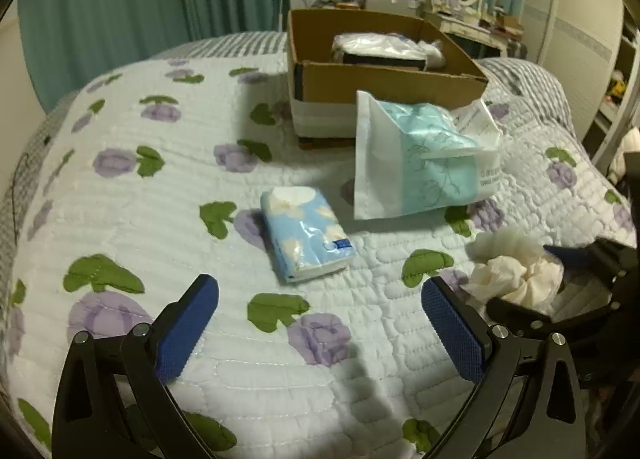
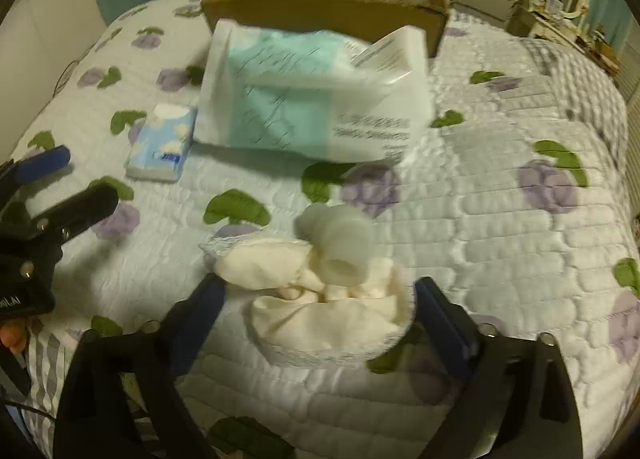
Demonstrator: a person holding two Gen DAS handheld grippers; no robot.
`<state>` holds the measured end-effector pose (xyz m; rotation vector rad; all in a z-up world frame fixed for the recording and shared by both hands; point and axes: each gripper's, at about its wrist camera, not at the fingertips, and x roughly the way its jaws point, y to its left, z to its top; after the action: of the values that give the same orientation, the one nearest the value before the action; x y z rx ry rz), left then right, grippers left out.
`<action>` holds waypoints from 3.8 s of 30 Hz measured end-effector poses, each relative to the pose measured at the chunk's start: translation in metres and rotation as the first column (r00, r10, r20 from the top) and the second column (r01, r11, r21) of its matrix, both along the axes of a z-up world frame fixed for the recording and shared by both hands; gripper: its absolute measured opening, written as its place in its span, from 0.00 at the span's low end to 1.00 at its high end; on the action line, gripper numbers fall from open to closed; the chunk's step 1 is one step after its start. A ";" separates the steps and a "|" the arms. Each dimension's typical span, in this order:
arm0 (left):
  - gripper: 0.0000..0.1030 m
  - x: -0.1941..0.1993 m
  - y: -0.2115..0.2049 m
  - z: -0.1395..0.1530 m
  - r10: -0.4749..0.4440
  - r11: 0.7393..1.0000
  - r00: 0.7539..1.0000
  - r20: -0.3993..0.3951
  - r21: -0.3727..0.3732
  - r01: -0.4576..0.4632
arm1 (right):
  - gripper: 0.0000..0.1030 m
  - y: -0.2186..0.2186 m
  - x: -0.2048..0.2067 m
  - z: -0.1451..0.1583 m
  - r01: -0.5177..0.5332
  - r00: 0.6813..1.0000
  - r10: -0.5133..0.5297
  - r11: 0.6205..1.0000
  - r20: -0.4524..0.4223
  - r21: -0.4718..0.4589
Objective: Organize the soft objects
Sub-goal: 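Grasp the cream cloth with the right tool while the left grasps the blue tissue pack, then lower the cloth and tissue pack into the box and open both tools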
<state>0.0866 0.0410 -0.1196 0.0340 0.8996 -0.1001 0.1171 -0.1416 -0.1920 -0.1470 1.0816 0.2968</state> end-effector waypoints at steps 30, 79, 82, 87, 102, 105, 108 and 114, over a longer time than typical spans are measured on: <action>0.98 0.059 -0.002 0.003 0.052 0.999 0.999 -0.007 0.007 -0.052 | 0.24 -0.013 0.037 0.070 0.018 0.970 -0.035 0.997 0.241 0.071; 0.39 0.099 -0.030 0.172 -0.030 0.995 0.922 0.385 -0.072 0.063 | 0.24 -0.011 0.063 0.219 -0.029 0.833 -0.018 0.997 0.554 0.076; 0.39 0.129 -0.032 0.176 -0.026 0.996 0.916 0.401 -0.064 0.057 | 0.24 -0.009 0.092 0.224 -0.034 0.826 -0.023 0.995 0.563 0.091; 0.39 0.189 -0.034 0.165 -0.024 0.999 0.919 0.393 -0.035 0.041 | 0.24 0.003 0.155 0.220 -0.032 0.822 -0.013 0.997 0.569 0.068; 0.39 0.259 -0.053 0.052 -0.076 0.997 0.984 0.163 0.039 0.070 | 0.24 0.007 0.262 0.088 -0.032 0.948 0.023 0.999 0.317 0.022; 0.40 0.259 -0.053 0.037 -0.077 0.996 0.987 0.140 0.063 0.069 | 0.24 0.004 0.261 0.080 -0.039 0.943 0.030 0.999 0.332 0.021; 0.47 0.256 -0.053 0.035 -0.080 0.996 0.989 0.127 0.036 0.076 | 0.39 0.001 0.253 0.084 -0.027 0.935 0.014 0.999 0.356 0.030; 0.67 0.239 -0.057 0.053 -0.068 0.995 0.985 0.158 0.087 0.055 | 0.68 -0.010 0.228 0.123 0.028 0.905 -0.042 0.999 0.423 0.039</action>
<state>0.3252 -0.0157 -0.0665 0.1450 0.7409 -0.1163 0.3452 -0.1513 -0.0686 -0.1548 0.6452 0.2349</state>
